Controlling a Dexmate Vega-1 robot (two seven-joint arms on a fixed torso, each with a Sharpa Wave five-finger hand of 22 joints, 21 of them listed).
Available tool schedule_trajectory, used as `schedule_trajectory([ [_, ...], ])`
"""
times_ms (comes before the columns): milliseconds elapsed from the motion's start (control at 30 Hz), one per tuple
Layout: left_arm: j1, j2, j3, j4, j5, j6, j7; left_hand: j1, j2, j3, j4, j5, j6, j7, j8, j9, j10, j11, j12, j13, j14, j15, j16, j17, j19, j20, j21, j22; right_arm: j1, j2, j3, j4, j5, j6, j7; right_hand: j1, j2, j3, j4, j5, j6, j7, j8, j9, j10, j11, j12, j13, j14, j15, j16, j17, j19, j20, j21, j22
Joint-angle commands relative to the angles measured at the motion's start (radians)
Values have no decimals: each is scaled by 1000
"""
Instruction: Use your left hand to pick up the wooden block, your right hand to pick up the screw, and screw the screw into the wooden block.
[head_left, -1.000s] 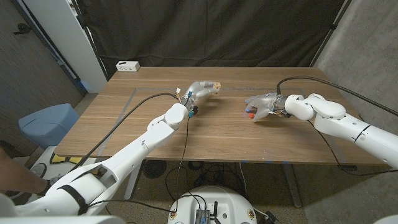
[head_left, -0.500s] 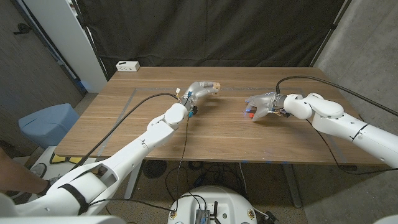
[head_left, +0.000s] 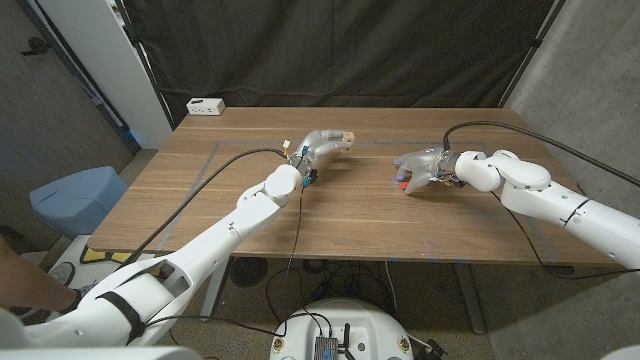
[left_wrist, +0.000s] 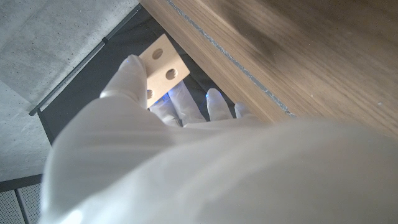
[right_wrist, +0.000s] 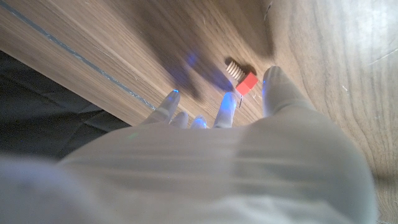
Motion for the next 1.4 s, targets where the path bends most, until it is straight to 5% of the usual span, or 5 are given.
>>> schedule_trajectory([
  [33,-5,-6,3,11,-2,-2,-3,0,11,-3,3,4,8,1,6,4,8,-4,-2,3,11,-81,6,-1,-2,2,4,6,4,2,-6,16,-2,18,-24,17,-1,12,2,7,21,0,14,4,15,-4,10,1,17,-31,9,5,17,-24,10,3],
  [1400,-2,-8,10,-7,2,30,10,-9,27,-9,9,7,10,5,4,4,10,-3,-12,8,12,-78,6,0,-1,0,5,6,-11,5,-6,43,-16,50,-108,65,3,38,-3,11,159,12,98,23,94,-22,16,1,63,-64,13,6,72,-57,10,1],
])
